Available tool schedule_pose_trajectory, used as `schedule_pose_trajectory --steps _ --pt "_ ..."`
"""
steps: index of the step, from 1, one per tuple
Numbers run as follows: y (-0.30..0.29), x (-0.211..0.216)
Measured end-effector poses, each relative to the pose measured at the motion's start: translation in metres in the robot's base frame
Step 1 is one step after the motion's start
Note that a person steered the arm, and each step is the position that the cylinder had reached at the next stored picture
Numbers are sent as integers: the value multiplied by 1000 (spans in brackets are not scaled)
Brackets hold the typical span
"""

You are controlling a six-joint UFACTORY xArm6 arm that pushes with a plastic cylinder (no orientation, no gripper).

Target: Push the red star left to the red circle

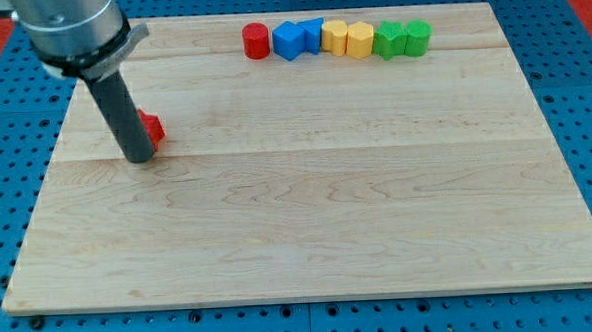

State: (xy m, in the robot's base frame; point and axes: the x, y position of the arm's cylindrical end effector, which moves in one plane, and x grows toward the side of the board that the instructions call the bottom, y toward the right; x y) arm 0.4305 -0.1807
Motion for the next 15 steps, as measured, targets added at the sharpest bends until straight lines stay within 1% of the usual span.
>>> schedule_pose_trajectory --steps 1,2,3,5,6,10,11,12,13,14,15 --pt "0 -19" --pt "0 -19" --pt "-5 -31" --pt "-6 -92" --pt "-6 -110" --pt "-6 -139" --pt "-6 -139" --pt "-7 -106" --pt "-42 -106" --pt "-78 -123" --pt "-80 -162"
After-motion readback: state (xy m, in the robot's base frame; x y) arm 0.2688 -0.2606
